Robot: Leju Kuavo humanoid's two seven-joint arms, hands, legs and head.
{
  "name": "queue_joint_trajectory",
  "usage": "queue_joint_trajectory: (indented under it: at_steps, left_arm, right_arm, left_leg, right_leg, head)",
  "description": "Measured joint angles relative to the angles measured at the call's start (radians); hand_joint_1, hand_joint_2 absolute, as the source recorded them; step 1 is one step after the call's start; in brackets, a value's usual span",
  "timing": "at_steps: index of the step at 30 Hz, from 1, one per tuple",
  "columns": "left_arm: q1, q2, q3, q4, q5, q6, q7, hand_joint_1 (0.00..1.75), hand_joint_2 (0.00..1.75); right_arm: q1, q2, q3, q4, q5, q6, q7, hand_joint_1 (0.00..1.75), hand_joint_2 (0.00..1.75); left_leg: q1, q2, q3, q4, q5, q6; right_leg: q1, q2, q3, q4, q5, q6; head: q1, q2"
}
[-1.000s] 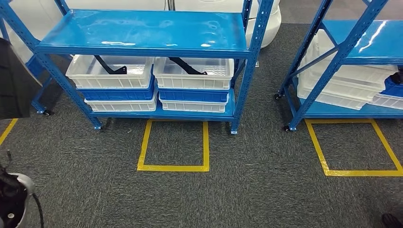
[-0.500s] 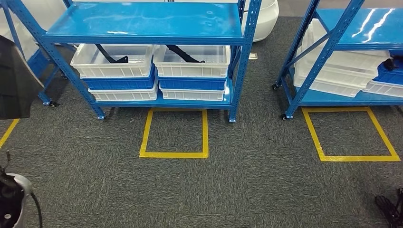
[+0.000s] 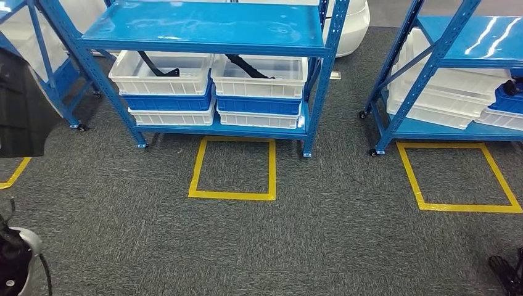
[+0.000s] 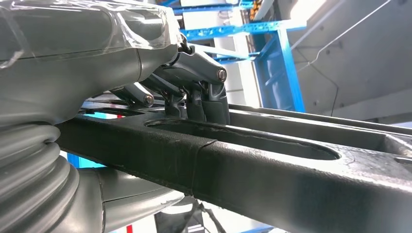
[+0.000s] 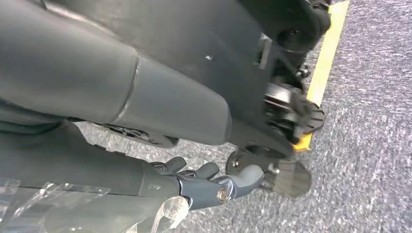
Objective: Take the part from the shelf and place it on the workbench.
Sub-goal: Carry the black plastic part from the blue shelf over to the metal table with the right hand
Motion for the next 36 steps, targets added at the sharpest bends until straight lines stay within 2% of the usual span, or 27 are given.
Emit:
queue_joint_trajectory:
  at_steps: [1,3,4,6,8,9,10,11,12,14,15,16,19,20,21,23,24,25,26,27,28,30,31,32,34,35,36]
  left_arm:
    - [0.0,0.001,0.0,0.0,-0.001,0.0,0.003,1.75,1.75]
    - [0.002,0.004,0.0,0.0,-0.003,0.0,0.007,1.75,1.75]
    - [0.001,0.005,0.0,0.0,-0.004,0.0,0.01,1.75,1.75]
    - [0.001,0.007,0.0,0.0,-0.008,0.001,0.013,1.75,1.75]
    - [0.004,0.008,0.0,0.001,-0.011,0.002,0.016,1.75,1.75]
    - [0.006,0.008,0.0,0.002,-0.012,0.003,0.017,1.75,1.75]
    - [0.008,0.008,0.0,0.002,-0.014,0.004,0.018,1.75,1.75]
    - [0.01,0.008,0.0,0.002,-0.016,0.004,0.018,1.75,1.75]
    - [0.01,0.008,0.0,0.002,-0.018,0.005,0.019,1.75,1.75]
    - [0.008,0.008,0.0,0.002,-0.021,0.006,0.019,1.75,1.75]
    - [0.006,0.008,0.0,0.002,-0.023,0.007,0.02,1.75,1.75]
    - [0.005,0.008,-0.001,0.002,-0.026,0.008,0.02,1.75,1.75]
    - [0.005,0.008,-0.001,0.002,-0.033,0.014,0.023,1.75,1.75]
    - [0.004,0.008,-0.001,0.002,-0.035,0.016,0.023,1.75,1.75]
    - [0.003,0.008,-0.001,0.002,-0.036,0.016,0.024,1.75,1.75]
    - [0.0,0.008,-0.002,0.002,-0.037,0.016,0.026,1.75,1.75]
    - [0.0,0.007,-0.003,0.002,-0.038,0.016,0.028,1.75,1.75]
    - [0.0,0.007,-0.004,0.002,-0.038,0.016,0.029,1.75,1.75]
    - [0.0,0.007,-0.004,0.002,-0.039,0.016,0.031,1.75,1.75]
    - [0.0,0.007,-0.005,0.003,-0.04,0.016,0.032,1.75,1.75]
    - [-0.001,0.007,-0.005,0.003,-0.04,0.016,0.033,1.75,1.75]
    - [-0.004,0.007,-0.005,0.003,-0.043,0.018,0.033,1.75,1.75]
    - [-0.006,0.007,-0.005,0.003,-0.044,0.018,0.033,1.75,1.75]
    - [-0.008,0.007,-0.005,0.003,-0.045,0.018,0.033,1.75,1.75]
    - [-0.009,0.007,-0.006,0.003,-0.046,0.017,0.034,1.75,1.75]
    - [-0.009,0.007,-0.006,0.003,-0.046,0.017,0.034,1.75,1.75]
    - [-0.011,0.007,-0.006,0.003,-0.046,0.016,0.033,1.75,1.75]
  right_arm:
    - [-0.001,0.0,0.0,0.0,0.001,0.0,0.001,0.0,0.0]
    - [-0.003,0.001,0.0,0.0,0.005,0.0,0.003,0.0,0.0]
    - [-0.003,0.002,0.0,0.0,0.007,0.0,0.003,0.0,0.0]
    - [-0.002,0.004,0.0,0.0,0.011,0.0,0.003,0.0,0.0]
    - [-0.001,0.004,0.0,0.0,0.013,0.0,0.002,0.0,0.0]
    - [-0.001,0.004,0.0,0.0,0.014,0.0,0.002,0.0,0.0]
    - [-0.001,0.005,0.0,0.0,0.015,0.0,0.002,0.0,0.0]
    - [-0.002,0.005,0.0,0.0,0.016,0.0,0.001,0.0,0.0]
    - [-0.002,0.006,0.0,0.0,0.018,0.0,0.0,0.0,0.0]
    - [-0.002,0.006,0.0,0.0,0.02,0.0,-0.002,0.0,0.0]
    - [-0.003,0.006,0.0,0.0,0.02,0.0,-0.004,0.0,0.0]
    - [-0.003,0.006,0.0,0.0,0.021,0.0,-0.005,0.0,0.0]
    - [-0.006,0.006,0.0,0.0,0.022,0.0,-0.009,0.0,0.0]
    - [-0.006,0.006,0.001,0.0,0.023,0.0,-0.009,0.0,0.0]
    - [-0.006,0.006,0.001,0.0,0.023,0.0,-0.01,0.0,0.0]
    - [-0.005,0.006,0.002,0.0,0.025,0.0,-0.01,0.0,0.0]
    - [-0.004,0.006,0.002,0.0,0.026,0.0,-0.011,0.0,0.0]
    - [-0.003,0.006,0.004,0.0,0.028,0.0,-0.011,0.0,0.0]
    - [-0.003,0.006,0.006,0.0,0.029,0.0,-0.011,0.0,0.0]
    - [-0.002,0.006,0.009,0.0,0.029,0.0,-0.011,0.0,0.0]
    - [-0.002,0.006,0.011,0.0,0.03,0.0,-0.011,0.0,0.0]
    - [-0.001,0.006,0.014,0.0,0.03,0.0,-0.012,0.0,0.0]
    - [0.0,0.006,0.015,0.0,0.031,0.0,-0.012,0.0,0.0]
    - [-0.001,0.006,0.016,0.0,0.031,0.0,-0.013,0.0,0.0]
    - [-0.004,0.007,0.017,0.0,0.032,0.0,-0.015,0.0,0.0]
    - [-0.005,0.008,0.017,0.0,0.032,0.0,-0.015,0.0,0.0]
    - [-0.005,0.008,0.017,0.0,0.032,0.0,-0.015,0.0,0.0]
  left_leg:
    - [0.0,-0.006,-0.007,0.001,0.004,-0.007]
    - [0.003,-0.015,-0.017,0.004,0.008,-0.019]
    - [0.003,-0.011,-0.026,0.018,-0.003,-0.023]
    - [0.003,0.008,-0.071,0.113,-0.057,-0.028]
    - [0.002,0.017,-0.138,0.257,-0.119,-0.032]
    - [0.002,0.019,-0.157,0.302,-0.13,-0.033]
    - [0.001,0.02,-0.158,0.309,-0.123,-0.033]
    - [0.0,0.025,-0.138,0.274,-0.1,-0.032]
    - [-0.001,0.038,-0.101,0.205,-0.066,-0.029]
    - [-0.01,0.084,-0.03,0.064,-0.015,-0.018]
    - [-0.015,0.099,-0.013,0.025,-0.003,-0.011]
    - [-0.018,0.102,-0.01,0.011,0.001,-0.005]
    - [-0.017,0.072,-0.017,0.007,0.014,0.013]
    - [-0.015,0.065,-0.018,0.004,0.018,0.018]
    - [-0.012,0.058,-0.02,0.003,0.023,0.023]
    - [-0.01,0.041,-0.028,0.003,0.029,0.028]
    - [-0.01,0.03,-0.033,0.004,0.033,0.03]
    - [-0.009,0.019,-0.037,0.004,0.035,0.029]
    - [-0.009,0.006,-0.04,0.004,0.038,0.028]
    - [-0.008,-0.007,-0.042,0.005,0.04,0.025]
    - [-0.006,-0.021,-0.042,0.005,0.042,0.022]
    - [-0.003,-0.044,-0.047,0.006,0.046,0.014]
    - [-0.002,-0.055,-0.052,0.007,0.049,0.008]
    - [-0.001,-0.065,-0.059,0.007,0.053,0.0]
    - [0.004,-0.086,-0.069,0.005,0.061,-0.015]
    - [0.004,-0.076,-0.075,0.011,0.058,-0.02]
    - [0.004,-0.053,-0.086,0.033,0.044,-0.024]
  right_leg:
    - [0.002,0.002,0.003,-0.011,-0.005,-0.003]
    - [0.003,-0.018,-0.003,-0.016,-0.003,-0.012]
    - [0.002,-0.027,-0.004,-0.019,-0.001,-0.018]
    - [0.001,-0.05,-0.006,-0.024,0.004,-0.031]
    - [0.006,-0.072,-0.01,-0.023,0.006,-0.039]
    - [0.009,-0.083,-0.012,-0.023,0.007,-0.041]
    - [0.012,-0.094,-0.013,-0.023,0.007,-0.042]
    - [0.014,-0.104,-0.013,-0.023,0.008,-0.042]
    - [0.016,-0.115,-0.012,-0.022,0.008,-0.042]
    - [0.022,-0.133,-0.01,-0.019,0.007,-0.04]
    - [0.025,-0.142,-0.011,-0.018,0.006,-0.037]
    - [0.027,-0.151,-0.011,-0.016,0.006,-0.035]
    - [0.027,-0.171,-0.012,-0.012,0.003,-0.026]
    - [0.025,-0.16,-0.016,-0.003,-0.006,-0.021]
    - [0.022,-0.139,-0.027,0.025,-0.028,-0.016]
    - [0.015,-0.092,-0.077,0.144,-0.099,-0.006]
    - [0.013,-0.08,-0.11,0.22,-0.134,-0.002]
    - [0.011,-0.076,-0.133,0.275,-0.153,0.0]
    - [0.009,-0.075,-0.141,0.297,-0.152,0.002]
    - [0.007,-0.072,-0.127,0.273,-0.13,0.002]
    - [0.004,-0.062,-0.095,0.211,-0.095,0.001]
    - [-0.003,-0.003,-0.021,0.06,-0.032,-0.002]
    - [-0.004,0.023,0.0,0.011,-0.018,-0.004]
    - [-0.003,0.038,0.007,-0.011,-0.015,-0.006]
    - [0.0,0.02,0.006,-0.016,-0.014,-0.013]
    - [-0.001,0.006,0.006,-0.019,-0.011,-0.019]
    - [-0.002,-0.01,0.006,-0.021,-0.008,-0.025]
  head:
    - [0.0,0.0]
    - [0.0,0.0]
    - [-0.001,0.0]
    - [-0.004,0.0]
    - [-0.005,0.0]
    - [-0.005,0.0]
    - [-0.005,0.0]
    - [-0.005,0.0]
    - [-0.005,0.0]
    - [-0.005,0.0]
    - [-0.004,0.0]
    - [-0.003,0.0]
    - [-0.002,0.0]
    - [-0.002,0.0]
    - [-0.002,0.0]
    - [-0.001,0.0]
    - [0.0,0.0]
    - [0.0,0.0]
    - [0.0,0.0]
    - [-0.001,0.0]
    - [-0.001,0.0]
    - [-0.001,0.0]
    - [-0.001,0.0]
    - [-0.001,0.0]
    - [-0.001,0.0]
    - [-0.002,0.0]
    - [-0.002,0.0]
